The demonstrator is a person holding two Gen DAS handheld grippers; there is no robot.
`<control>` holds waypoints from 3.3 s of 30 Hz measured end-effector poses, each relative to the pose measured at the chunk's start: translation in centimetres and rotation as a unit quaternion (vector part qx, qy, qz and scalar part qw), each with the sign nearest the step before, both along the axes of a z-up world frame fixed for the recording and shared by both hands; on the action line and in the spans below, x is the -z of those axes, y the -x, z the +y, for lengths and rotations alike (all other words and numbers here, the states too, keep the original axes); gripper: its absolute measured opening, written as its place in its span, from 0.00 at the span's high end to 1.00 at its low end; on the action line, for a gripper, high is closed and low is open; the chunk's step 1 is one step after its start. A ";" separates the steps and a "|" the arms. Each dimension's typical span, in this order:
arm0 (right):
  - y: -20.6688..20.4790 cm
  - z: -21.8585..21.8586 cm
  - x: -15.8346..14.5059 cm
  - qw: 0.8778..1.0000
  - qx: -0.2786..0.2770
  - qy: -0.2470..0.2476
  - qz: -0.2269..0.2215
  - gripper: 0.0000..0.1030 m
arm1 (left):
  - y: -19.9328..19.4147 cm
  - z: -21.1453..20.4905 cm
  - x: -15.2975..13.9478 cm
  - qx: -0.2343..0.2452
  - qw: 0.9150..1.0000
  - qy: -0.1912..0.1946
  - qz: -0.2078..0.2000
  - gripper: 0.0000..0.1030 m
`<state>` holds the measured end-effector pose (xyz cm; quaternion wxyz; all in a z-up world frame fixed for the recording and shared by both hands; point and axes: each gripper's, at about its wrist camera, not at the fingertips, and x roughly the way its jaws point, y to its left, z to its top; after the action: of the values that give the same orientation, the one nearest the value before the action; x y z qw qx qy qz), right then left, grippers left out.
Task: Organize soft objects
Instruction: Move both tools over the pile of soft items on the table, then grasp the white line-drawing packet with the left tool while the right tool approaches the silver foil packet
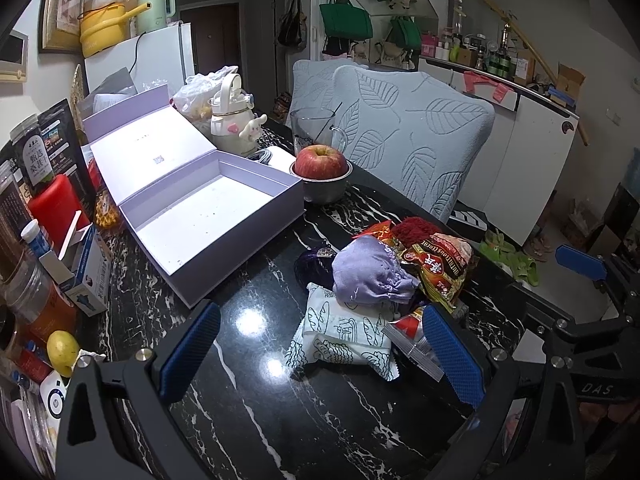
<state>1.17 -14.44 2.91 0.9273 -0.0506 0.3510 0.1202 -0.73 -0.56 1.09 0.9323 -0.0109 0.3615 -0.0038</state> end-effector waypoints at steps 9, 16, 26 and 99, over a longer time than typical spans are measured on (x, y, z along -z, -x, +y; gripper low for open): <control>0.4 0.3 -0.4 1.000 -0.003 -0.002 -0.006 0.00 | 0.2 0.0 0.1 0.000 1.000 0.007 -0.002 0.00; 0.5 0.1 -0.5 1.000 -0.001 -0.003 -0.007 0.00 | 0.5 -0.1 -0.1 -0.001 1.000 0.007 -0.006 0.00; 0.8 -0.2 -0.8 1.000 0.004 -0.003 -0.011 0.00 | 0.8 -0.3 -0.4 0.000 1.000 0.006 -0.010 0.00; -3.3 -3.1 6.6 0.995 -0.001 -0.046 0.091 0.00 | -7.1 0.7 8.6 0.024 0.990 0.084 0.109 0.03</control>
<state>4.50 -17.59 -3.69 0.8928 0.0028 0.4278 0.1410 6.35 0.13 -7.51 0.8827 -0.0806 0.4597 -0.0547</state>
